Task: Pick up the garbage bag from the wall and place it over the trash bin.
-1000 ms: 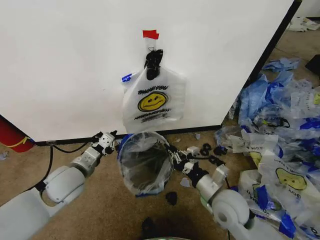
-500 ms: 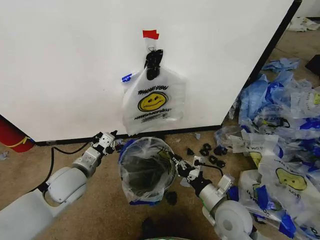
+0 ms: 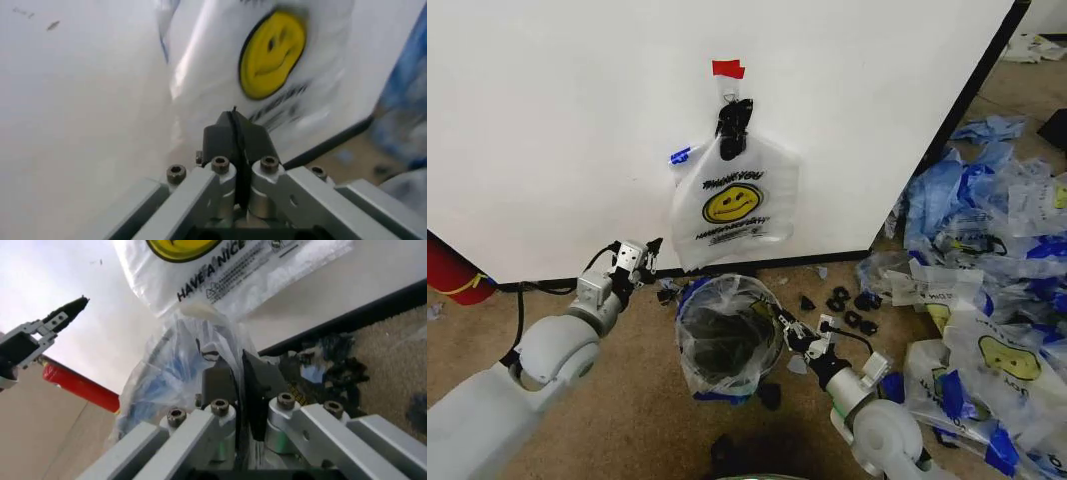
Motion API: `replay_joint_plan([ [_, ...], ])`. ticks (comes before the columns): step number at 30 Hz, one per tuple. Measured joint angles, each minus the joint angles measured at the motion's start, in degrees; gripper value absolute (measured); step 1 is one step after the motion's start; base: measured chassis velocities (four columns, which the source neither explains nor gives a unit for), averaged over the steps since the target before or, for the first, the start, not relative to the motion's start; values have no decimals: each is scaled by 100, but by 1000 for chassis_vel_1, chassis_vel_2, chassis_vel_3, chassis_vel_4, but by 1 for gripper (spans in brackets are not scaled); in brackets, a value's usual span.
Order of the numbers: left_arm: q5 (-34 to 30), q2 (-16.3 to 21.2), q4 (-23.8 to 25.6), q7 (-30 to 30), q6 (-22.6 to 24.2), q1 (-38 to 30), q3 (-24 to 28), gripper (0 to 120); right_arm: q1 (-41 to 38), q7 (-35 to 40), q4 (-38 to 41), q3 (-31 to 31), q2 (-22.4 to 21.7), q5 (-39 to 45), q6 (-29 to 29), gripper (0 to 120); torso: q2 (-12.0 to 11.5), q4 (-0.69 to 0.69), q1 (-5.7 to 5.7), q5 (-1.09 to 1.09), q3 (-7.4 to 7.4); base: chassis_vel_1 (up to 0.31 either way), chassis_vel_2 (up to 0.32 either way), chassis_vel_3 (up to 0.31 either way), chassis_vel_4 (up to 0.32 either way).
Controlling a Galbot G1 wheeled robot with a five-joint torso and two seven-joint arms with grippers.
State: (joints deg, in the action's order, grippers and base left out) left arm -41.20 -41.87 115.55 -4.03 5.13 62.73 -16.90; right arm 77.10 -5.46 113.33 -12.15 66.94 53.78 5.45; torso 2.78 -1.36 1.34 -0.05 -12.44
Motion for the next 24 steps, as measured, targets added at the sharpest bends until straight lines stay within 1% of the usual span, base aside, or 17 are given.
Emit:
replay_joint_plan([
  [2,-239,-167,-117,197,-360,197,-181,0,-21,-71,-22,-1,-4,-48,-28,0,0,2,0,-1,0,0,0,0,0],
  [3,-239,-167,-117,197,-360,197,-181,0,-21,-71,-22,-1,-4,-48,-28,0,0,2,0,-1,0,0,0,0,0],
  [6,-202,-453,-411,469,-992,450,-454,0,-65,-158,-71,7,-7,-108,-56,0,0,1,0,0,0,0,0,0,0],
  [9,-90,-715,-596,539,-1291,624,-679,0,-120,-226,-133,23,-3,-181,-85,0,0,2,0,0,0,0,0,0,0],
  [11,-72,-781,-629,546,-1345,647,-726,0,-131,-234,-144,27,1,-196,-90,0,0,2,0,0,0,0,0,0,0],
  [15,96,-1158,-769,566,-1535,776,-1012,0,-177,-294,-204,57,27,-318,-110,0,0,1,0,0,0,0,0,0,0],
  [16,124,-1214,-780,564,-1561,815,-1047,2,-182,-314,-212,58,30,-329,-119,0,0,1,0,-1,-1,0,0,0,0],
  [17,152,-1255,-784,562,-1581,847,-1070,6,-185,-323,-217,58,33,-333,-123,0,0,1,0,-1,0,0,0,0,0],
  [20,186,-1298,-787,560,-1606,885,-1095,10,-186,-336,-221,58,34,-335,-127,0,0,0,0,0,0,0,0,0,0],
  [21,241,-1390,-796,559,-1687,971,-1131,18,-179,-365,-230,49,45,-326,-129,0,0,1,0,-1,-1,0,0,0,0],
  [24,258,-1509,-771,560,-1716,1059,-1179,30,-165,-384,-244,35,93,-208,-129,0,0,1,0,-1,-1,0,0,0,0],
])
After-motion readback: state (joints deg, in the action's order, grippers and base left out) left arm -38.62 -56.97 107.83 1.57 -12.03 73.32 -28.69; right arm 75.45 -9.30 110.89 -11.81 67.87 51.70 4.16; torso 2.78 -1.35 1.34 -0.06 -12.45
